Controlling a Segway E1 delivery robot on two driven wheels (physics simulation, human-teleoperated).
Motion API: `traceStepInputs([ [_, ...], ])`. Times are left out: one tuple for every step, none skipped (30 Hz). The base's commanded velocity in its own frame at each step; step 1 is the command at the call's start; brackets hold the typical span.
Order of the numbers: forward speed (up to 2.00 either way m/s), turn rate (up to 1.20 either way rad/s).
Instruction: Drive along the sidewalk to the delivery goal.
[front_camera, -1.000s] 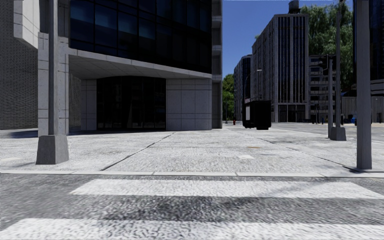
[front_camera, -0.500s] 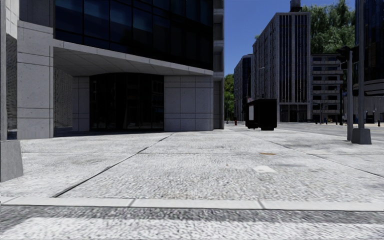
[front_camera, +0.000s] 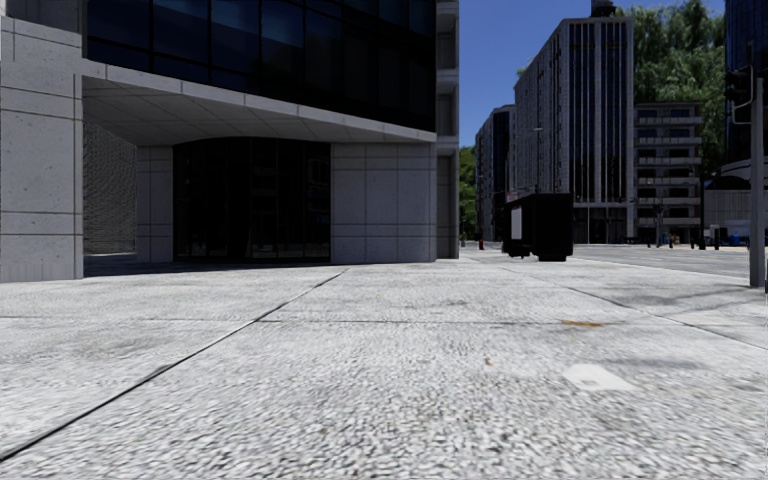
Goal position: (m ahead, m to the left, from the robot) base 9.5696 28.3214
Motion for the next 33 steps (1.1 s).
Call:
traceStepInputs([
  [0.98,0.20],
  [0.99,0.21],
  [0.99,0.23],
  [0.95,0.32],
  [0.93,0.36],
  [0.93,0.36],
  [0.92,0.37],
  [0.91,0.37],
  [0.91,0.37],
  [0.96,0.37],
  [0.96,0.37],
  [1.11,0.37],
  [1.25,0.37],
  [1.34,0.37],
  [1.37,0.38],
  [1.37,0.38],
  [1.38,0.39],
  [1.39,0.43],
  [1.39,0.47],
  [1.39,0.48],
  [1.39,0.48],
  [1.38,0.48],
  [1.38,0.48],
  [1.38,0.48],
  [1.38,0.48],
  [1.38,0.48],
  [1.38,0.48],
  [1.38,0.49],
  [1.38,0.49],
  [1.38,0.49],
  [1.38,0.50],
  [1.38,0.50],
  [1.38,0.50],
])
